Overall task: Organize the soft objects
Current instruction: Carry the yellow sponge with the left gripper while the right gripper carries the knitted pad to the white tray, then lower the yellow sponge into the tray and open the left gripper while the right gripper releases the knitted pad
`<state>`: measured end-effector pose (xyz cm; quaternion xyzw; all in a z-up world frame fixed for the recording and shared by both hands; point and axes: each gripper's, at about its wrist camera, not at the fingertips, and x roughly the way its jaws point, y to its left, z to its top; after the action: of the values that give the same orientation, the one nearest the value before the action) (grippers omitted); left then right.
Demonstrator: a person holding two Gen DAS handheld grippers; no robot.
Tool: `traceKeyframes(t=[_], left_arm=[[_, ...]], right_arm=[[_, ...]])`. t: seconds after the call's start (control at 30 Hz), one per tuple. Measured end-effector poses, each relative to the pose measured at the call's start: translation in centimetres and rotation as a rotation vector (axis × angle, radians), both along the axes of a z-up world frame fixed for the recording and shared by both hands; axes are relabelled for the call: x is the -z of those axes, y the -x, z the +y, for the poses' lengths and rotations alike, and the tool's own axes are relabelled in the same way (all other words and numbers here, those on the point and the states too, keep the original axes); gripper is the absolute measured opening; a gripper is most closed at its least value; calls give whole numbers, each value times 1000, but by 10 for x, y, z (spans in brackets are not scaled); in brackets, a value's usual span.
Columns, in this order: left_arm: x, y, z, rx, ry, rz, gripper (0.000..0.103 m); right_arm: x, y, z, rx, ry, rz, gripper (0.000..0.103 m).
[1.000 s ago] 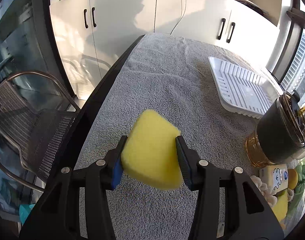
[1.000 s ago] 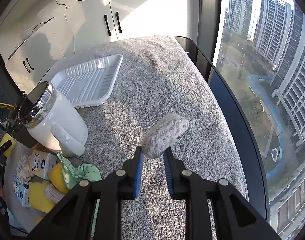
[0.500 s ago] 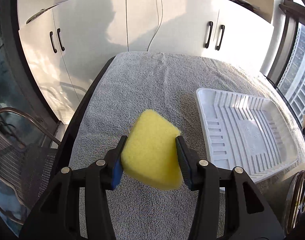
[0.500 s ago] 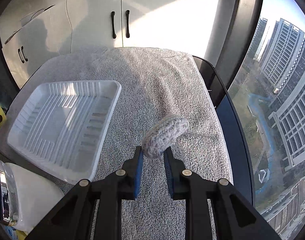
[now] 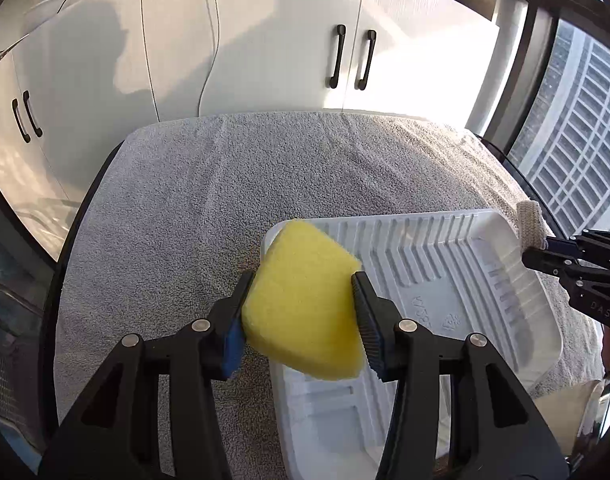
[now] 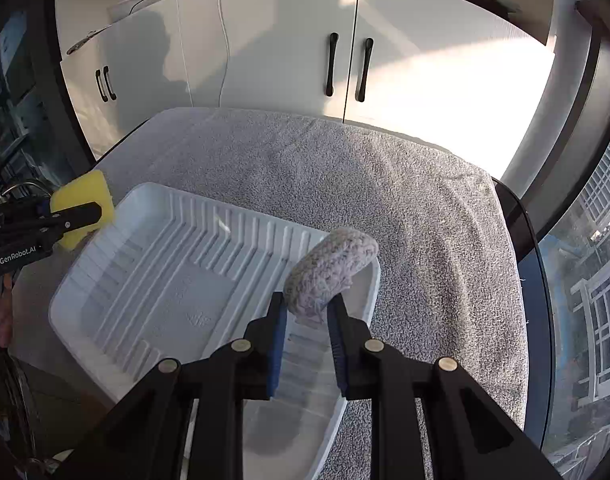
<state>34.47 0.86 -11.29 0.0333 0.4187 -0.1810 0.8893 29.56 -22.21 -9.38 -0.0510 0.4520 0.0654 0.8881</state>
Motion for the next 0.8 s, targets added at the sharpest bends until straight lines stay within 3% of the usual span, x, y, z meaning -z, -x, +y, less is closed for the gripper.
traceKeyframes(t=[0.23, 0.5, 0.57, 0.63, 0.73, 0.8], left_arm=[[21, -7, -35, 105, -5, 61, 46], [40, -8, -50, 126, -13, 105, 47], [41, -7, -51, 136, -25, 110, 51], [45, -8, -53, 146, -45, 147, 72], [47, -3, -54, 152, -61, 125, 76], [47, 0, -56, 157, -71, 119, 76]], right_arm=[[30, -22, 7, -37, -79, 98, 23], [51, -33, 9, -21, -71, 137, 24], [51, -34, 11, -24, -52, 139, 24], [51, -33, 14, -32, -42, 143, 30], [51, -31, 16, -34, -35, 142, 45], [51, -30, 16, -37, -39, 148, 47]])
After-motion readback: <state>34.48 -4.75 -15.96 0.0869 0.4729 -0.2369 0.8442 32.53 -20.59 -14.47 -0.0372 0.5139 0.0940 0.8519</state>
